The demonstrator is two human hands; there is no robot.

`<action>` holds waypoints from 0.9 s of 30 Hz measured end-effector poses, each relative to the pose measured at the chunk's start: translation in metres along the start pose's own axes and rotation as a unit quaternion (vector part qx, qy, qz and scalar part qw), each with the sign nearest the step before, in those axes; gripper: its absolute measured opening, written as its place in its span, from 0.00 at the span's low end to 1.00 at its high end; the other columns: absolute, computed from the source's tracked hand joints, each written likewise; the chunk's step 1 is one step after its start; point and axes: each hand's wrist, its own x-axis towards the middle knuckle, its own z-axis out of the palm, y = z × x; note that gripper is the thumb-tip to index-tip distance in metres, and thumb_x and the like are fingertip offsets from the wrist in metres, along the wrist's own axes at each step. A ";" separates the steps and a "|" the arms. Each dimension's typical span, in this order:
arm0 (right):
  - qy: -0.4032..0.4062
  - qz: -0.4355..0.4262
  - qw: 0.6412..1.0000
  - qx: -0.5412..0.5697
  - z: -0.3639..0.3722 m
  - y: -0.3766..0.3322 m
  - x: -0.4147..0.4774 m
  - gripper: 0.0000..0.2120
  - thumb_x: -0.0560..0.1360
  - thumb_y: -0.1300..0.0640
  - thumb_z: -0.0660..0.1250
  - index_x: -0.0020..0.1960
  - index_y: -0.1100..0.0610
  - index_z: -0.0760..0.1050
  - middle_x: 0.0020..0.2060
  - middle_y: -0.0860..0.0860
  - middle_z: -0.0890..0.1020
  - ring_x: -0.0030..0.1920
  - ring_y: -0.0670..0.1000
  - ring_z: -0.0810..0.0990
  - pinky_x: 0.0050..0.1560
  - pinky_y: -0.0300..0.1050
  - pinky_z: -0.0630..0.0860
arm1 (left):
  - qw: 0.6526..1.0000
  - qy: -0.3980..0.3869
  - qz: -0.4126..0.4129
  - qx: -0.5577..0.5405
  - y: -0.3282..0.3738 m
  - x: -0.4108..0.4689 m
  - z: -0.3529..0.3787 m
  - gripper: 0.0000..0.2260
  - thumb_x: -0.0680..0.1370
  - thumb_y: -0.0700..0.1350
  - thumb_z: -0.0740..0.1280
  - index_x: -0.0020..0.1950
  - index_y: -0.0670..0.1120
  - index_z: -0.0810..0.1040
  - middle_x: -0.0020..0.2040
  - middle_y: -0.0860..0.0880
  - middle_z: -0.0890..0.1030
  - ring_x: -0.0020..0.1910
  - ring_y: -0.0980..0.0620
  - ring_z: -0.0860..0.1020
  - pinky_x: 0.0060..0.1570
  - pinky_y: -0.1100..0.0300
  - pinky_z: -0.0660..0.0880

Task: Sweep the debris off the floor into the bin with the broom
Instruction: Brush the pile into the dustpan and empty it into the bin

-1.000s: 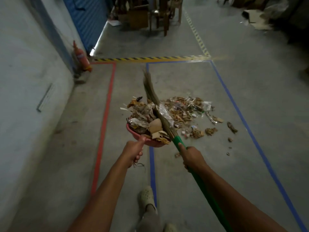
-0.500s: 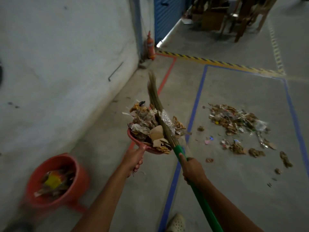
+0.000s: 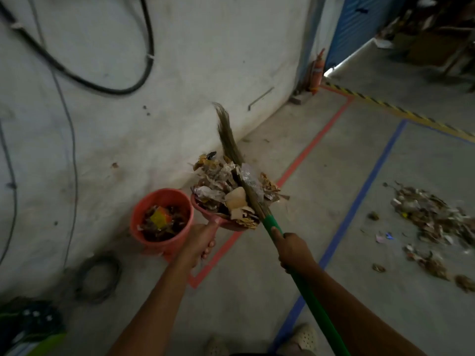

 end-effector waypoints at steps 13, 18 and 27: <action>-0.096 -0.077 0.987 -0.101 0.114 -0.105 -0.002 0.23 0.82 0.38 0.54 0.49 0.57 0.73 0.38 0.55 0.80 0.30 0.50 0.78 0.31 0.43 0.79 | 0.986 0.103 -0.041 -0.124 -0.079 -0.007 -0.135 0.20 0.81 0.60 0.62 0.47 0.43 0.77 0.25 0.50 0.68 0.19 0.55 0.61 0.23 0.66 0.56; -0.138 -0.101 0.976 -0.135 0.135 -0.151 0.036 0.25 0.81 0.37 0.54 0.42 0.57 0.73 0.34 0.54 0.80 0.28 0.50 0.79 0.36 0.46 0.81 | 0.978 0.134 -0.066 -0.148 -0.083 0.026 -0.167 0.23 0.80 0.61 0.63 0.52 0.40 0.79 0.25 0.49 0.67 0.19 0.54 0.61 0.24 0.66 0.56; -0.200 -0.119 0.953 -0.193 0.167 -0.236 0.136 0.26 0.81 0.36 0.54 0.44 0.57 0.74 0.35 0.55 0.82 0.29 0.52 0.81 0.32 0.46 0.81 | 0.958 0.176 -0.141 -0.177 -0.062 0.108 -0.203 0.26 0.81 0.62 0.61 0.33 0.43 0.72 0.24 0.47 0.69 0.19 0.53 0.63 0.23 0.65 0.58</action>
